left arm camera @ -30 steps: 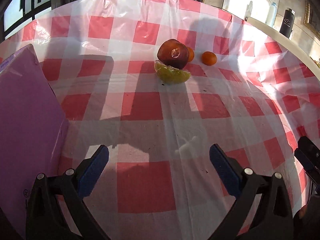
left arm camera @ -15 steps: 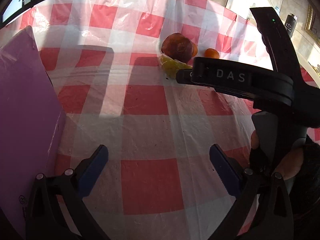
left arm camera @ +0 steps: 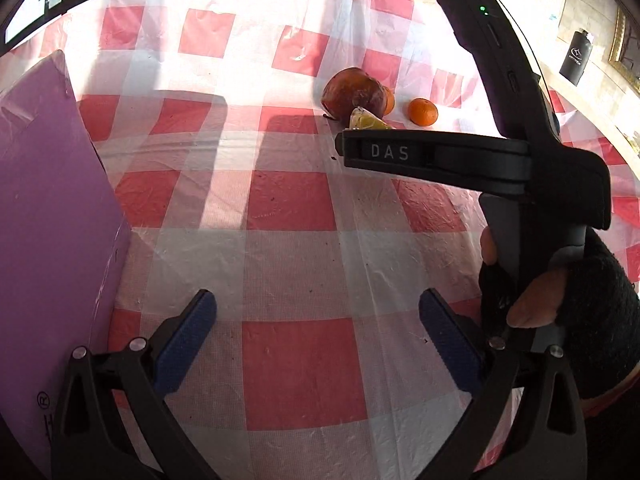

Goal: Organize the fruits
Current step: 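Grasp the large dark red fruit with the left tool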

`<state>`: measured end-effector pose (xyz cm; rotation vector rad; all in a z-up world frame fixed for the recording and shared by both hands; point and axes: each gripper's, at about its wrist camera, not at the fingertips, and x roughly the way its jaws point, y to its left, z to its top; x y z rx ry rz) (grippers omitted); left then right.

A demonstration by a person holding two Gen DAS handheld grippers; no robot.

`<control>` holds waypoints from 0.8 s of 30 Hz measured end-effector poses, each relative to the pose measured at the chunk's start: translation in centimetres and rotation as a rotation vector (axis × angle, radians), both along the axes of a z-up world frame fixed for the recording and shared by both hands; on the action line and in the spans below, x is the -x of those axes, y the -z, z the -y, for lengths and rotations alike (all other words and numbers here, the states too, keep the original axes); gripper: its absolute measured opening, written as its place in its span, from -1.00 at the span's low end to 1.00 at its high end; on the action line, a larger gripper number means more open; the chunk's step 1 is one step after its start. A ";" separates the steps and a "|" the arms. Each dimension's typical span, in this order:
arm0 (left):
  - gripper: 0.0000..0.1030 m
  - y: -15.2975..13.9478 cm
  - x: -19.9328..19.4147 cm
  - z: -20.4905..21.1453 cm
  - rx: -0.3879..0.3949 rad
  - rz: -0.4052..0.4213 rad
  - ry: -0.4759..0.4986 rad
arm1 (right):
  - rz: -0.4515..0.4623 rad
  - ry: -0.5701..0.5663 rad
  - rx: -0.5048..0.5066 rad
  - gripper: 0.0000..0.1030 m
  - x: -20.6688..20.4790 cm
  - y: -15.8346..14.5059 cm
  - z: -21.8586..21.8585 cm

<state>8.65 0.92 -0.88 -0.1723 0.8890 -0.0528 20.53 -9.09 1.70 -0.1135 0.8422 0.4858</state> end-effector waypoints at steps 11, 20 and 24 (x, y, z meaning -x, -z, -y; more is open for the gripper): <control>0.96 0.0 -0.3 -0.1 0.018 -0.001 -0.012 | 0.103 0.458 -0.393 0.10 4.1 -1.1 15.9; 0.96 -1.1 -9.8 1.8 -0.012 0.007 -0.088 | 0.095 0.407 -0.430 0.10 4.0 -1.0 15.3; 0.96 -1.4 -15.6 3.1 -0.067 0.008 -0.102 | 0.089 0.399 -0.433 0.10 3.9 -0.8 15.3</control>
